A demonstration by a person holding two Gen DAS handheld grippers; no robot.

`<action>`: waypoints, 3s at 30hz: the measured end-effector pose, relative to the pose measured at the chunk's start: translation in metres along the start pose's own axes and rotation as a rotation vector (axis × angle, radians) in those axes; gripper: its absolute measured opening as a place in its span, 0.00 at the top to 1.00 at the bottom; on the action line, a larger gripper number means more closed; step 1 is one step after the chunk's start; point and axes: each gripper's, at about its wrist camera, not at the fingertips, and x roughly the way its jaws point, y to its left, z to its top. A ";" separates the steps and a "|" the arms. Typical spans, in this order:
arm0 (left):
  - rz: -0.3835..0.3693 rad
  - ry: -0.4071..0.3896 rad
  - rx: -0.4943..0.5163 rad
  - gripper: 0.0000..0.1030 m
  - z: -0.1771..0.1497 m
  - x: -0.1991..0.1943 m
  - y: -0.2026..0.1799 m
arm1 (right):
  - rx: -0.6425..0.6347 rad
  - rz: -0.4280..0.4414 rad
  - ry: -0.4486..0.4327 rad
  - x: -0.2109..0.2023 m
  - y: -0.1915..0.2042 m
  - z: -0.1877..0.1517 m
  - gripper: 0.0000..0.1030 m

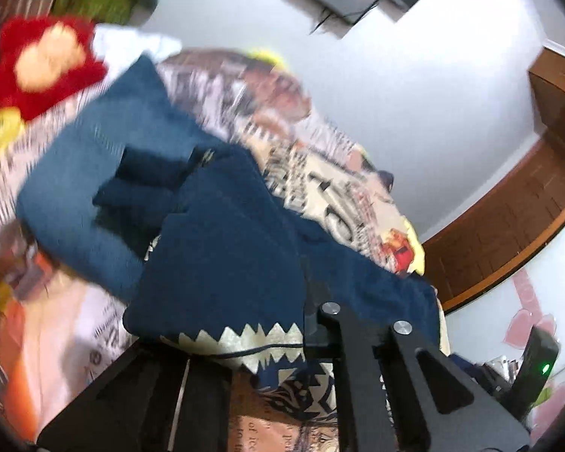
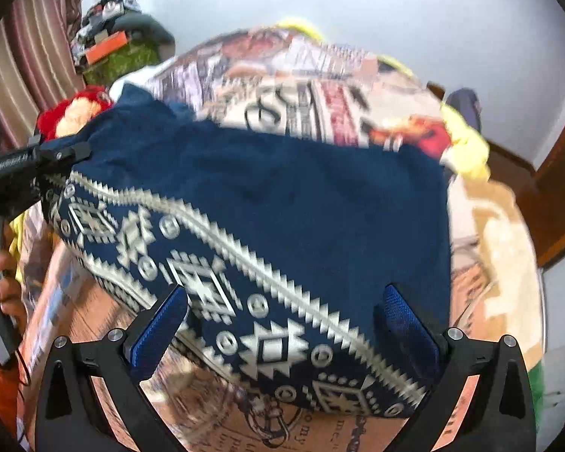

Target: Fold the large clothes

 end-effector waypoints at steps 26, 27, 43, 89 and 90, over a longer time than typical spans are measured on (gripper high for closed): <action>0.164 -0.029 0.370 0.93 -0.005 -0.023 -0.077 | 0.015 0.200 0.104 0.016 0.023 -0.009 0.00; 0.155 -0.033 0.409 0.93 -0.005 -0.020 -0.095 | 0.027 0.185 0.088 0.007 0.012 -0.012 0.00; -0.143 0.327 0.844 0.93 -0.140 0.048 -0.243 | 0.331 -0.098 0.082 -0.068 -0.155 -0.102 0.00; 0.119 0.270 0.725 0.12 -0.112 0.008 -0.101 | 0.188 -0.171 0.042 -0.027 -0.139 -0.068 0.00; 0.113 0.280 0.707 0.12 -0.111 0.008 -0.098 | 0.200 -0.184 0.036 -0.031 -0.145 -0.073 0.00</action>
